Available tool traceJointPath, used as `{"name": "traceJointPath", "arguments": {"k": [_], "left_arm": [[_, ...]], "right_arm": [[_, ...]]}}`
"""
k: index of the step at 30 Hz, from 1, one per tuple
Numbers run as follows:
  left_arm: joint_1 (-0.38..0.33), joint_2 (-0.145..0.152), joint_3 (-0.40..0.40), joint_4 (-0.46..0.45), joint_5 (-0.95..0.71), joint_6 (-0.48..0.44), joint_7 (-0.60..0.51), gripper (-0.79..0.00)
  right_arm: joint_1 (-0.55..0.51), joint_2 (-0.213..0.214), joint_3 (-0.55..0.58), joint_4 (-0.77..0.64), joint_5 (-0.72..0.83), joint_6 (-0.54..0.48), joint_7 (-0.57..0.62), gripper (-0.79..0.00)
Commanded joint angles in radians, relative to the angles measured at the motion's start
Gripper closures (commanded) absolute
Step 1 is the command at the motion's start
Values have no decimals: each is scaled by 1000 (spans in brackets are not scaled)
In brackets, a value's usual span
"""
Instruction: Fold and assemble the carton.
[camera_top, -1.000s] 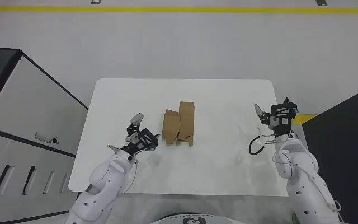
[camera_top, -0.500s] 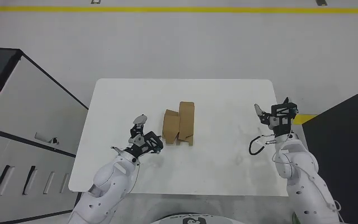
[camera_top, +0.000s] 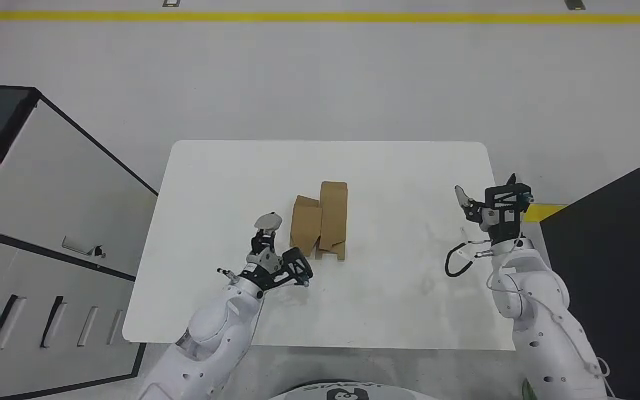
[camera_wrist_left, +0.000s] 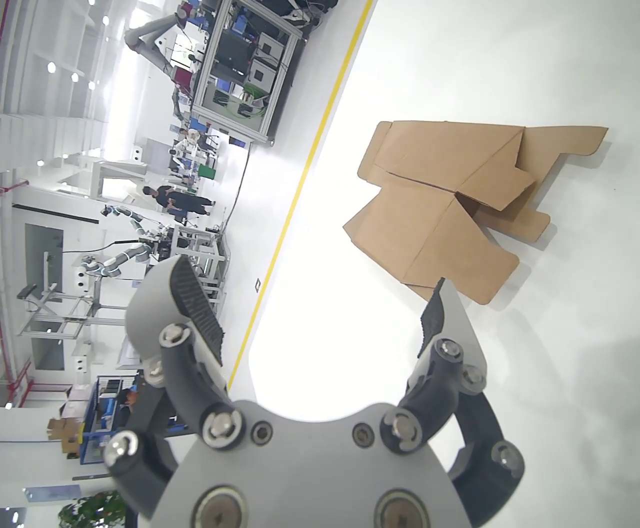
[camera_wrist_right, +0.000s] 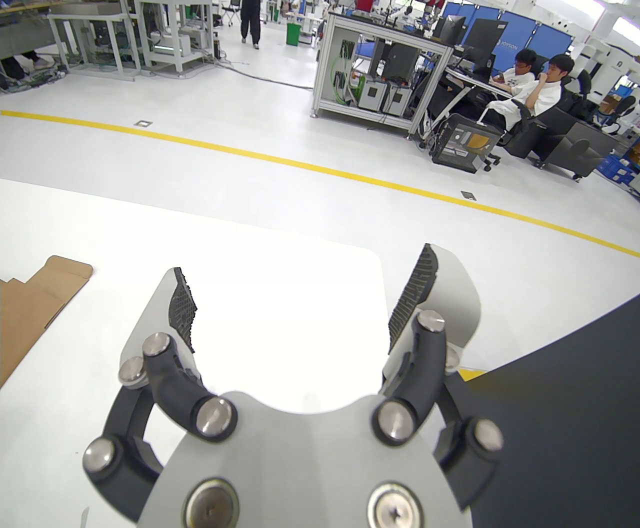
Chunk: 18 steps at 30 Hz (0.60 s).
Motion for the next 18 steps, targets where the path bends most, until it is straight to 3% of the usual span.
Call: {"name": "traceJointPath", "arguments": {"k": [1,7,11,14,18], "left_arm": [[0,0,0,0,0,0,0,-785],[-15,-7,50,24,58,-11,-45,-785],[-27,-17,84,28,112,17,-138,-785],[-20,-19,68,2,93,68,-145,-785],[-20,-19,68,2,93,68,-145,-785]], "right_arm": [[0,0,0,0,0,0,0,-785],[0,0,0,0,0,0,0,-785],[0,0,0,0,0,0,0,-785],[0,0,0,0,0,0,0,-785],[0,0,0,0,0,0,0,-785]]}}
